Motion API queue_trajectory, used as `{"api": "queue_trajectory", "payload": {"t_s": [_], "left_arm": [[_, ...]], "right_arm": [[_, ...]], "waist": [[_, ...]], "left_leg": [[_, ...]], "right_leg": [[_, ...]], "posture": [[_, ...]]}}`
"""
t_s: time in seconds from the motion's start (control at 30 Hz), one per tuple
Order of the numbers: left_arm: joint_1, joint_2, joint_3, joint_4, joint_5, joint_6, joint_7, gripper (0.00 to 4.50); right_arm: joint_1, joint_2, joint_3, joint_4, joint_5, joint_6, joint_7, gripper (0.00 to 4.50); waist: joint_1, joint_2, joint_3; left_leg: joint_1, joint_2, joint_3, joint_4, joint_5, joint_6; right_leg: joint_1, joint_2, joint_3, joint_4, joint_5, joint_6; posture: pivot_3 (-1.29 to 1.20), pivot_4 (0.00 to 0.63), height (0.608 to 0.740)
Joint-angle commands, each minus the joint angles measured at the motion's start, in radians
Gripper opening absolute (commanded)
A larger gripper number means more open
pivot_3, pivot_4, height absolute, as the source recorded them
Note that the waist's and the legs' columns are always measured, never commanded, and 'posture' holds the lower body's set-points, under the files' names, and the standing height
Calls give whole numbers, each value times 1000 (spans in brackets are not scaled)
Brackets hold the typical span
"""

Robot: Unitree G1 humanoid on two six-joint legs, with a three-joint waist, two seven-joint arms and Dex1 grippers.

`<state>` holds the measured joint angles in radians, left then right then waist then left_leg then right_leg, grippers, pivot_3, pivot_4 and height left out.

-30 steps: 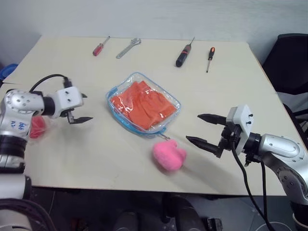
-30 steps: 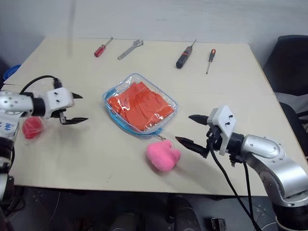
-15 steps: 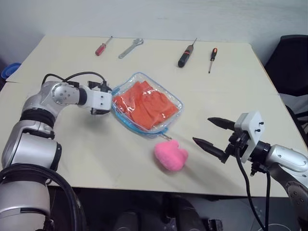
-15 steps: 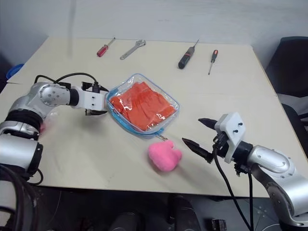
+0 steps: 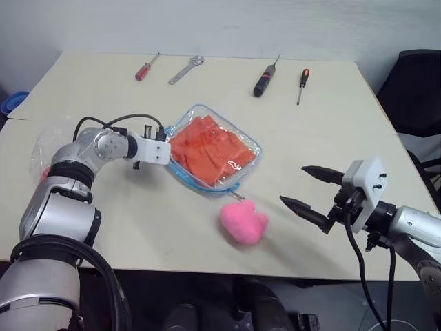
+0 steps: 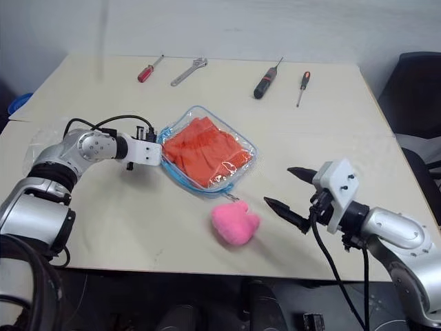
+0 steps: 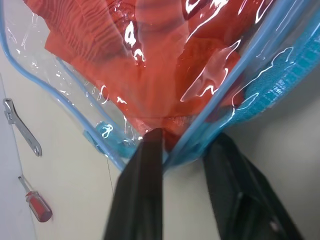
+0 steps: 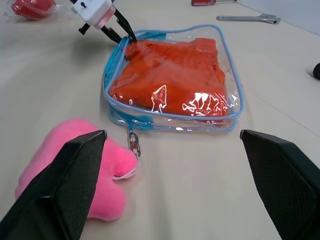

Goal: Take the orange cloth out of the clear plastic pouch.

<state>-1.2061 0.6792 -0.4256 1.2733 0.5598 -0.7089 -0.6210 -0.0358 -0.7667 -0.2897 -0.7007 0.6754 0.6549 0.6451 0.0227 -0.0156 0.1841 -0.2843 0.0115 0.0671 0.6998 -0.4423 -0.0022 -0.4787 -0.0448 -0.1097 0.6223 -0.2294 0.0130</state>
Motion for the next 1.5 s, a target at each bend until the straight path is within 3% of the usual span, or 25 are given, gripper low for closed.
{"api": "queue_trajectory", "payload": {"t_s": [0.03, 0.1, 0.17, 0.27, 0.37, 0.53, 0.87, 1.07, 1.2, 1.37, 1.5], "left_arm": [[40, -18, 77, -35, -133, 82, -247, 31], [95, -37, 126, -142, -239, 212, -421, 31], [190, -36, 156, -362, -301, 408, -488, 31], [408, -30, 192, -876, -275, 813, -459, 31], [522, -37, 196, -1174, -250, 1099, -459, 31], [579, -160, 208, -1328, -158, 1428, -244, 31], [557, -329, 229, -1352, -194, 1662, -34, 31], [550, -323, 201, -1397, -236, 1702, -37, 31], [544, -266, 205, -1434, -276, 1705, -72, 1015], [532, -160, 273, -1454, -359, 1509, -117, 2577], [515, -70, 400, -1452, -612, 1400, -361, 2577]], "right_arm": [[-17, -9, -5, -12, 11, -13, 9, 4500], [-21, -8, 4, -13, 12, -10, 9, 4500], [-23, -10, 9, -15, 16, -7, 13, 4500], [-15, -17, 24, -19, 5, -7, 21, 4500], [-14, -17, 32, -21, -1, -8, 21, 4500], [-20, -7, 42, -34, 12, 5, 6, 4500], [-34, -25, 48, -18, 6, 12, 27, 4500], [-62, -22, 67, 5, -10, 10, 36, 4500], [-75, -16, 80, 17, -19, 2, 34, 4500], [-70, -7, 81, 23, -22, -4, 36, 4500], [-76, -2, 81, 28, -24, -4, 31, 4500]], "waist": [[-1, 0, 0], [-1, 0, 0], [-2, 0, 0], [-2, 1, 0], [0, 1, 0], [4, 1, -1], [4, 1, -1], [4, 1, -1], [3, 1, -1], [0, 1, -1], [0, 1, -1]], "left_leg": [[0, 0, 0, 0, 0, 0], [1, -1, 1, 0, 0, 0], [1, -1, 1, 0, 0, 0], [1, 2, -1, 1, 0, 0], [2, 3, -4, 1, 0, 0], [3, 2, -5, 1, 0, 0], [4, 3, -14, 1, -1, 2], [4, 3, -14, 1, -1, 2], [4, 3, -15, 1, -1, 1], [4, 4, -15, 1, 0, 0], [4, 4, -15, 1, 0, 0]], "right_leg": [[0, 0, 0, 0, 0, 0], [1, 1, 0, 0, 0, 0], [1, 1, 0, 1, 0, 0], [1, 0, 5, 1, 0, 0], [2, -1, 8, 0, 0, 0], [11, 0, 8, -2, 0, 0], [14, -1, 8, -3, 0, 1], [14, -1, 8, -3, 0, 1], [14, -1, 8, -3, 0, 0], [14, -1, 7, -4, 0, 0], [13, -1, 7, -4, 0, 0]], "posture": [[0, 150, 740], [0, 150, 740], [0, 150, 740], [0, 150, 740], [0, 150, 740], [0, 150, 740], [0, 150, 740], [0, 150, 740], [0, 150, 740], [0, 150, 740], [0, 150, 740]]}}
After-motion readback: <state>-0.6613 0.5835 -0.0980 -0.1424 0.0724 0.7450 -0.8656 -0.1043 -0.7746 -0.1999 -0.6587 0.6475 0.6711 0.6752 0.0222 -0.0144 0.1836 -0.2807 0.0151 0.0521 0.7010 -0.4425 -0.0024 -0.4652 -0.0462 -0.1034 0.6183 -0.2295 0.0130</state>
